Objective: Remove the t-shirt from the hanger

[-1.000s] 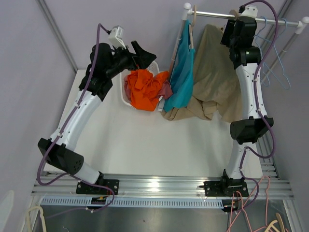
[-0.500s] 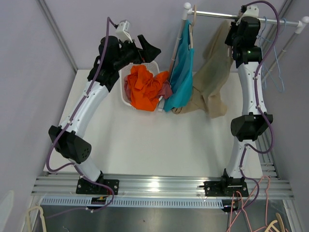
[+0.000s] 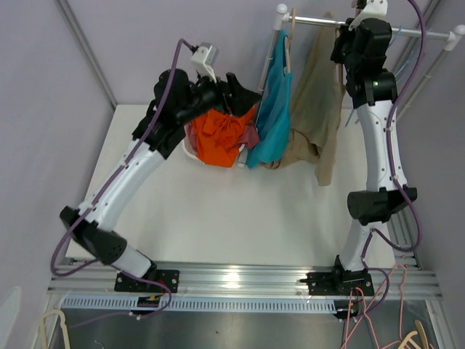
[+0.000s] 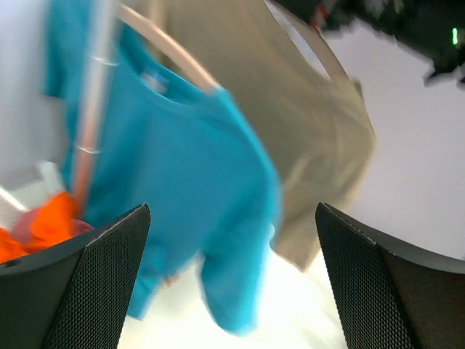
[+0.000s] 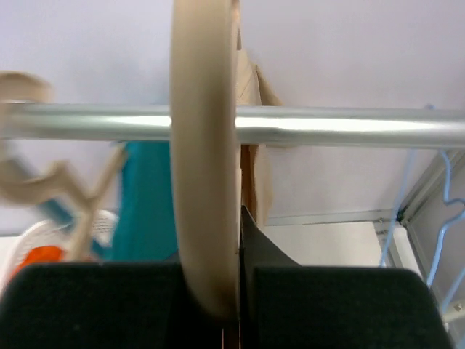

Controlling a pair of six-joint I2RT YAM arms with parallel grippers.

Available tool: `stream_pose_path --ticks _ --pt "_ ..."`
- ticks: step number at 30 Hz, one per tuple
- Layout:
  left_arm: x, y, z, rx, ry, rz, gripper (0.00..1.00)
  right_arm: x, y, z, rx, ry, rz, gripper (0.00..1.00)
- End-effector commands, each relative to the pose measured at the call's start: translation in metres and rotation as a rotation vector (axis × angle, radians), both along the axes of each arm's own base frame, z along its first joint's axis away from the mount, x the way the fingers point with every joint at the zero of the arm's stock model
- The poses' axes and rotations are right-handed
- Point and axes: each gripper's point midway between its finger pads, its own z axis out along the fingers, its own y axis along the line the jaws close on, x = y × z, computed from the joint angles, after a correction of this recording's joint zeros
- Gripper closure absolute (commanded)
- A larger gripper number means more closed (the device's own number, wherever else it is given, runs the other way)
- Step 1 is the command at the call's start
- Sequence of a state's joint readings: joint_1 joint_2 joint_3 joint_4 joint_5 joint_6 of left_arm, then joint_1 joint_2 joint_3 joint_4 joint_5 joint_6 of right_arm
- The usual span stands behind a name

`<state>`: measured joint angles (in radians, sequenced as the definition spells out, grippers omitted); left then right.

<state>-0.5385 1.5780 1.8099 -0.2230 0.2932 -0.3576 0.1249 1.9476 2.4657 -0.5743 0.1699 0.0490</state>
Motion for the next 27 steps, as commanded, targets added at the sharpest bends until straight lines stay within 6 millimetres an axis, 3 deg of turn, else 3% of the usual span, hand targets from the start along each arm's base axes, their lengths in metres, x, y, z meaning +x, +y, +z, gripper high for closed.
stream_pose_path --ticks 1,2,3,4,5,6,7,8,9,10,12,13,14,15,16,17,18,20,21,24,25,27 --pt "-0.05 -0.002 0.025 -0.033 -0.113 -0.054 0.0 -0.075 -0.004 0.097 0.043 -0.212 -0.031 1.0" --pt "-0.063 -0.002 0.026 -0.055 -0.152 -0.061 0.01 -0.088 -0.002 0.096 0.061 -0.197 -0.023 1.0" --pt "-0.078 -0.017 0.004 -0.038 -0.138 -0.098 0.01 -0.094 -0.004 0.089 0.116 -0.174 -0.051 1.0" --pt "-0.089 -0.022 0.012 -0.063 -0.199 -0.104 0.0 -0.1 0.001 0.084 0.145 -0.162 -0.055 1.0" --pt "-0.114 -0.03 0.006 -0.036 -0.258 -0.097 0.0 -0.114 0.0 0.068 0.168 -0.128 -0.08 1.0" --pt "-0.106 -0.017 0.004 -0.012 -0.305 -0.016 0.0 -0.124 -0.004 0.062 0.208 -0.129 -0.142 1.0" --pt "-0.133 -0.036 -0.004 -0.017 -0.358 -0.051 0.0 -0.134 -0.014 0.057 0.282 -0.145 -0.24 1.0" --pt "-0.141 -0.04 -0.029 0.06 -0.43 -0.028 0.0 -0.162 -0.012 0.067 0.341 -0.185 -0.234 1.0" --pt "-0.166 -0.042 -0.022 0.029 -0.477 -0.019 0.0 -0.159 -0.009 0.036 0.37 -0.136 -0.257 1.0" --pt "-0.174 -0.045 -0.053 0.046 -0.516 -0.017 0.0 -0.166 -0.008 0.03 0.455 -0.145 -0.261 1.0" --pt "-0.2 -0.051 -0.056 -0.011 -0.541 -0.051 0.0 -0.186 -0.012 0.013 0.525 -0.135 -0.285 1.0" --pt "-0.207 -0.053 -0.054 -0.052 -0.553 -0.05 0.01 -0.189 -0.013 0.008 0.548 -0.124 -0.295 1.0" --pt "-0.212 -0.057 -0.082 -0.009 -0.549 -0.065 0.0 -0.194 -0.016 0.004 0.618 -0.125 -0.327 1.0" --pt "-0.222 -0.066 -0.094 0.008 -0.546 -0.067 0.0 -0.198 -0.017 0.0 0.638 -0.108 -0.342 1.0" --pt "-0.226 -0.067 -0.088 -0.03 -0.575 -0.039 0.0 -0.202 -0.016 -0.008 0.637 -0.069 -0.354 1.0" --pt "-0.23 -0.068 -0.102 0.023 -0.623 -0.018 0.01 -0.204 -0.014 -0.011 0.668 -0.056 -0.355 1.0" --pt "-0.244 -0.075 -0.103 0.02 -0.646 -0.021 0.01 -0.206 -0.012 -0.015 0.669 -0.035 -0.346 1.0" --pt "-0.245 -0.077 -0.101 0.008 -0.713 0.074 0.01 -0.209 -0.006 -0.021 0.673 -0.016 -0.328 1.0" --pt "-0.257 -0.08 -0.099 -0.015 -0.737 0.084 0.0 -0.211 -0.005 -0.021 0.677 -0.016 -0.32 1.0" --pt "-0.267 -0.08 -0.079 -0.098 -0.801 0.227 0.01 -0.221 -0.002 -0.024 0.677 -0.011 -0.3 1.0" --pt "-0.265 -0.094 -0.078 -0.059 -0.81 0.258 0.01 -0.228 -0.001 -0.019 0.685 -0.024 -0.285 1.0" --pt "-0.263 -0.101 -0.086 -0.032 -0.799 0.27 0.0 -0.231 0.001 -0.023 0.68 -0.017 -0.265 1.0"
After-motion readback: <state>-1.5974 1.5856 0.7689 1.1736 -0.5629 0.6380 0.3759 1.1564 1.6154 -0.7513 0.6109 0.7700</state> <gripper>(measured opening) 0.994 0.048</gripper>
